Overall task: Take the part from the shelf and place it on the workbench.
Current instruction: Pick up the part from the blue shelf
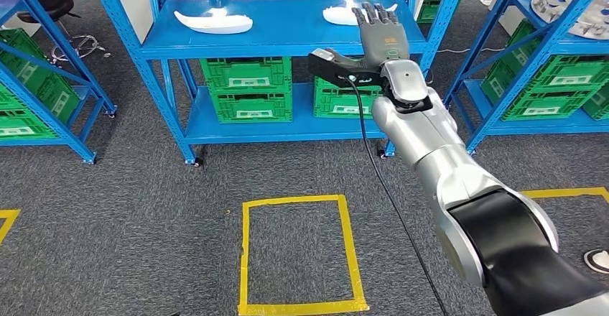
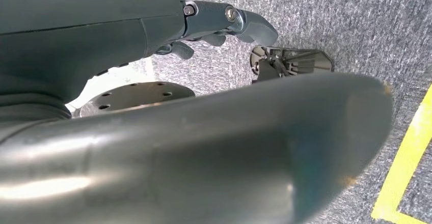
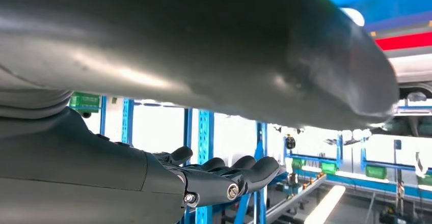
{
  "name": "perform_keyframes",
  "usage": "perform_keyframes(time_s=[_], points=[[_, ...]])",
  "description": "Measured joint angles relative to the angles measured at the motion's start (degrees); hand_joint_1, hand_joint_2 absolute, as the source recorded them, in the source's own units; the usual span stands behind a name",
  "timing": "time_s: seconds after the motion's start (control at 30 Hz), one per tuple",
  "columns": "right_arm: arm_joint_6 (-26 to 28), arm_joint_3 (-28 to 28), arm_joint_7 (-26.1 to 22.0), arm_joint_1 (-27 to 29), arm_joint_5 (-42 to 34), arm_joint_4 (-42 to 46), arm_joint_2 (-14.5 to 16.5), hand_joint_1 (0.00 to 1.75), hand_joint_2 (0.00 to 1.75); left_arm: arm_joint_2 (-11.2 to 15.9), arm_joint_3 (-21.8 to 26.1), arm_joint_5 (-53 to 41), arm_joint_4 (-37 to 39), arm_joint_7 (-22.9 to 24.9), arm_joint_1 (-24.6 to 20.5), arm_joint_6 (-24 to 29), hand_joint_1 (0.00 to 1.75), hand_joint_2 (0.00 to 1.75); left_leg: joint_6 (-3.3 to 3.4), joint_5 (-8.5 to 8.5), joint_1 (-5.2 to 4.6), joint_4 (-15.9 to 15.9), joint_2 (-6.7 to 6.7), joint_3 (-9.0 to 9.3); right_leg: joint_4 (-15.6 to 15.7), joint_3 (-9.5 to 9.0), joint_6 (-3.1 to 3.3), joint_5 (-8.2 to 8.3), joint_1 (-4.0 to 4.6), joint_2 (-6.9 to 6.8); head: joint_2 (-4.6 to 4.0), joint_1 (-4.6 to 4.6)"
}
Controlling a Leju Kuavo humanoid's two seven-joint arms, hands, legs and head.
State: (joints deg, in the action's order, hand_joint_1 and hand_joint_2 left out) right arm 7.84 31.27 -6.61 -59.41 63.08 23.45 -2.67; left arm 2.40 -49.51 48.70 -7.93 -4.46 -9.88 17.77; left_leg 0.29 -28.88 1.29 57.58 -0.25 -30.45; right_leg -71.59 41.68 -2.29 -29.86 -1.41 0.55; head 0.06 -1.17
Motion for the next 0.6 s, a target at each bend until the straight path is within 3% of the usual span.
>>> perform_keyframes(time_s=[0.07, 0.1, 0.13, 0.27, 0.33, 0.4, 0.43, 0.47, 0.5, 0.57, 0.6], points=[[0.0, 0.1, 0.0, 0.0, 0.0, 0.0, 0.0, 0.0, 0.0, -0.1, 0.0, 0.0, 0.0, 0.0, 0.0, 0.0, 0.0, 0.0, -0.79, -0.98, 0.45, 0.4, 0.12, 0.56, 7.5, -2.75, -0.43, 4.47, -0.25, -0.52, 0.0, 0.0], [-0.1, 0.1, 0.0, -0.1, 0.0, 0.0, 0.0, 0.0, 0.0, 0.1, 0.0, 0.0, 0.0, 0.0, -0.1, 0.0, 0.0, 0.0, -1.27, -1.43, 0.44, 0.7, 0.17, 0.67, 10.3, -3.85, -0.41, 5.38, -0.2, -0.73, 0.0, 0.08], [-0.1, 0.2, 0.0, -0.1, 0.0, 0.0, 0.0, 0.0, 0.0, 0.1, 0.0, 0.0, 0.0, 0.1, -0.2, 0.0, 0.0, 0.0, -1.76, -1.7, 0.36, 0.7, 0.21, 0.63, 11.7, -4.34, -0.06, 5.51, -0.12, -0.8, -0.01, 0.12], [-0.4, 0.3, 0.0, 0.0, 0.0, 0.0, -0.1, 0.0, 0.0, 0.0, -0.1, 0.0, 0.0, 0.1, -0.1, 0.0, 0.0, 0.0, -2.98, -2.45, 0.22, 0.8, 0.37, 0.64, 11.9, -4.55, 2.27, 4.37, 0.02, -0.36, -0.01, 0.1], [-0.7, 0.3, -0.3, -0.2, 0.0, 0.1, -0.1, 0.0, 0.0, 0.0, -0.2, 0.0, 0.0, 0.0, -0.1, 0.0, 0.0, 0.0, -3.22, -4.27, 0.23, 5.5, 0.4, -1.7, 12.0, -5.34, 3.12, 3.8, 0.01, -0.23, 0.0, 0.02], [-1.1, 0.3, -0.7, -0.1, -0.1, 0.1, -0.1, 0.0, 0.0, 0.0, -0.4, 0.0, 0.0, -0.1, -0.1, 0.0, 0.0, 0.0, -3.16, -6.55, 0.07, 13.9, 0.39, -6.85, 12.0, -6.18, 3.72, 3.01, 0.33, -0.12, 0.0, -0.03], [-1.2, 0.3, -0.8, 0.0, -0.2, 0.1, -0.1, 0.0, 0.0, 0.0, -0.4, 0.0, 0.0, -0.1, 0.0, 0.0, 0.0, 0.0, -3.04, -6.88, -0.03, 17.1, 0.39, -9.29, 12.0, -6.68, 3.89, 2.57, 0.56, -0.01, 0.0, -0.03], [-1.3, 0.3, -0.9, 0.2, -0.3, 0.1, -0.1, 0.0, 0.0, 0.0, -0.5, 0.0, 0.0, -0.1, 0.1, 0.0, 0.0, 0.0, -2.78, -6.03, -0.18, 18.3, 0.37, -10.86, 12.0, -7.27, 4.02, 2.11, 0.79, 0.11, 0.0, -0.03], [-1.3, 0.4, -0.8, 0.3, -0.4, 0.1, -0.1, 0.0, 0.0, 0.0, -0.6, 0.1, 0.0, -0.2, 0.2, 0.0, 0.0, 0.0, -2.38, -3.98, -0.38, 17.2, 0.34, -11.34, 12.0, -7.96, 4.09, 1.62, 1.01, 0.22, 0.0, -0.03], [-1.3, 0.4, -0.7, 0.1, -0.5, 0.1, 0.0, 0.0, 0.0, 0.1, -0.6, 0.2, 0.0, -0.3, 0.3, 0.0, 0.0, 0.0, -1.09, 1.93, -1.04, 10.4, 0.21, -9.71, 12.1, -9.45, 4.18, 0.54, 1.3, 0.35, -0.01, -0.02], [-1.3, 0.5, -0.6, 0.0, -0.6, 0.1, 0.0, 0.0, 0.0, 0.2, -0.7, 0.3, 0.0, -0.4, 0.4, 0.0, 0.0, 0.0, -0.4, 3.99, -1.4, 7.0, 0.13, -8.46, 12.2, -10.01, 4.08, 0.09, 1.44, 0.43, 0.0, 0.0]])
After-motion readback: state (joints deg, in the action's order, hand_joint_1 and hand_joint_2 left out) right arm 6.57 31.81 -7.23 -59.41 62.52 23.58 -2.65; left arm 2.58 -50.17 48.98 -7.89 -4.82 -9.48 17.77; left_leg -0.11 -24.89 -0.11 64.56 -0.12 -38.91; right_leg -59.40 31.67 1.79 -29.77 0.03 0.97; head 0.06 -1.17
